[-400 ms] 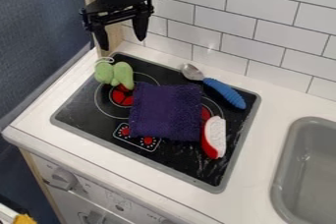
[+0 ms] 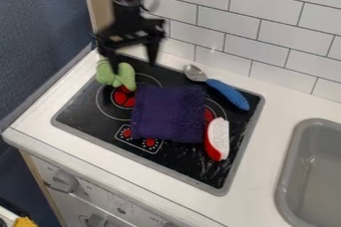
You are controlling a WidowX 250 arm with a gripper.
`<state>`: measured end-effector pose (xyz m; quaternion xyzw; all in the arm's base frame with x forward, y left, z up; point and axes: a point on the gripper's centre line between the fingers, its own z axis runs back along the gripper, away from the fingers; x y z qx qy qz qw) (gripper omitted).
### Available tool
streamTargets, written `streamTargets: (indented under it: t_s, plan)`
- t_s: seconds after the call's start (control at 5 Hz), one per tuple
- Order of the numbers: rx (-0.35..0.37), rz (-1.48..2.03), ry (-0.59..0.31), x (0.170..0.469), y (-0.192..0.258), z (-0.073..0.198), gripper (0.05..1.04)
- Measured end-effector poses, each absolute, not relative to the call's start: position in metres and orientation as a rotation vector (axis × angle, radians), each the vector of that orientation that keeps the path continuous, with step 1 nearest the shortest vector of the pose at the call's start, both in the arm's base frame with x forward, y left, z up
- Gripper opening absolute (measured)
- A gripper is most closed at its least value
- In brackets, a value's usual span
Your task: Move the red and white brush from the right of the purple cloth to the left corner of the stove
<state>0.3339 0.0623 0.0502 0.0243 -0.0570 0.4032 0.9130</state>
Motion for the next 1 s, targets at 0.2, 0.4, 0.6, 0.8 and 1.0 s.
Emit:
streamTargets:
  t_s: [0.2,0.4,0.6,0.8,1.0]
  plan:
    - [0.056,0.746,-0.145,0.328,0.017,0.055,1.000]
    - [0.067,0.689,-0.137,0.321,-0.022,0.050,1.000]
    - [0.077,0.647,-0.154,0.316,-0.054,0.049,1.000]
    - [0.066,0.612,-0.166,0.310,-0.068,0.043,1.000]
    - [0.051,0.566,-0.122,0.308,-0.073,0.024,1.000]
